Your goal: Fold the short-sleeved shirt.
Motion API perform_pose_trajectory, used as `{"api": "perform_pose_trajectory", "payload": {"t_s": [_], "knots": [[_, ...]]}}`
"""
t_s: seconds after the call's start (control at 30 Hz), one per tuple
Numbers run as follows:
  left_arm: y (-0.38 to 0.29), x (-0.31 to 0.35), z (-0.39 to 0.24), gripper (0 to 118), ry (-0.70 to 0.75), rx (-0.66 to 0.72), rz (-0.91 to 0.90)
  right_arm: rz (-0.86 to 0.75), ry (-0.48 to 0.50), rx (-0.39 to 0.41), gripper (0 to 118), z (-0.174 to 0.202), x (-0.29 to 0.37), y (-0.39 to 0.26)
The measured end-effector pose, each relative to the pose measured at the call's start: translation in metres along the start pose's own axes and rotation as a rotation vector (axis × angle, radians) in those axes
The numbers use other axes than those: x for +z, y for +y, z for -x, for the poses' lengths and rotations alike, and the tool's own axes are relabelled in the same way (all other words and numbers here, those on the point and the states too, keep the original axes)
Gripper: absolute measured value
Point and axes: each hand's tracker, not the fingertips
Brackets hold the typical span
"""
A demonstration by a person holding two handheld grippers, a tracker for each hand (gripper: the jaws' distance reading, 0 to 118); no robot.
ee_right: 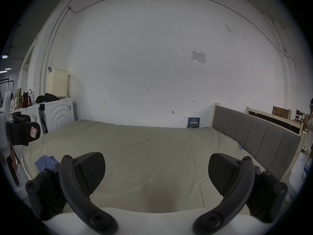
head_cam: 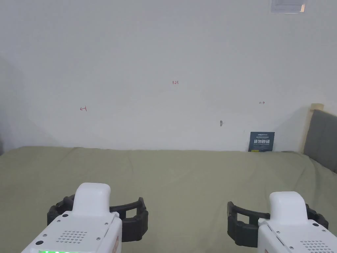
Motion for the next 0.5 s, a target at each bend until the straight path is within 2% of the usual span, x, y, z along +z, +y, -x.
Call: {"api": "perform_pose_trajectory", "payload": {"t_s": [0.5], "knots": [[-0.0015, -0.0012, -0.0020, 118, 0.065, -0.014, -0.003, 0.003, 0.003, 0.003, 118, -0.0027, 0.0016, 0.0009]]}}
